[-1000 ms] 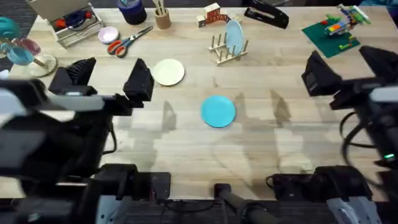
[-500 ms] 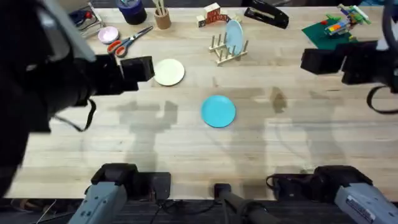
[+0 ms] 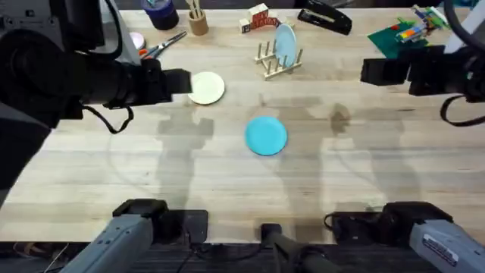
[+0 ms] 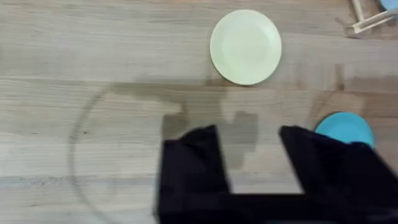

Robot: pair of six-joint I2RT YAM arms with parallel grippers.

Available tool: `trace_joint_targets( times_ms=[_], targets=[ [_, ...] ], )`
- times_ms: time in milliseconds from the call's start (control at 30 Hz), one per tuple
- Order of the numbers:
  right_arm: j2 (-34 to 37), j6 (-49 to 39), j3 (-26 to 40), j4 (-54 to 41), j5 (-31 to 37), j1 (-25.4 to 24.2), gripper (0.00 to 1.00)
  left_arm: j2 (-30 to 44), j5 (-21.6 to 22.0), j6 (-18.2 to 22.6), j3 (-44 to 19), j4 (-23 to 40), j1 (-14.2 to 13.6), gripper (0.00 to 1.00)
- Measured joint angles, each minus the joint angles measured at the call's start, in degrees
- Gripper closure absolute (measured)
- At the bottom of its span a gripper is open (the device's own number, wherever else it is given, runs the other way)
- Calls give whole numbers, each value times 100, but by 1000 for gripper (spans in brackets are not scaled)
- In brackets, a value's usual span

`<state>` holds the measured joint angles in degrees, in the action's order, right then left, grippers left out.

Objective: Pick up the plates from the table one by one and place each into a slot on the dish rack.

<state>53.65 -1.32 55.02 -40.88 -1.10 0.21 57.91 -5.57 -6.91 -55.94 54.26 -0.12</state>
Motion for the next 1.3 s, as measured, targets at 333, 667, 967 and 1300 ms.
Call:
trace_joint_targets(
  times_ms=[333,667,967,1300],
  targets=[
    [-2,0,0,0,0,0,6,4,-2004,40,0,38,0,958],
    [-2,0,0,0,-20,0,5,11,-4024,56,746,-645,0,958],
    [-2,2,0,0,-20,0,6,74,-4510,-392,1854,-1868,-327,958],
    [-2,2,2,0,-20,0,6,1004,-4590,-1025,2111,-3188,-1210,958]
  ],
)
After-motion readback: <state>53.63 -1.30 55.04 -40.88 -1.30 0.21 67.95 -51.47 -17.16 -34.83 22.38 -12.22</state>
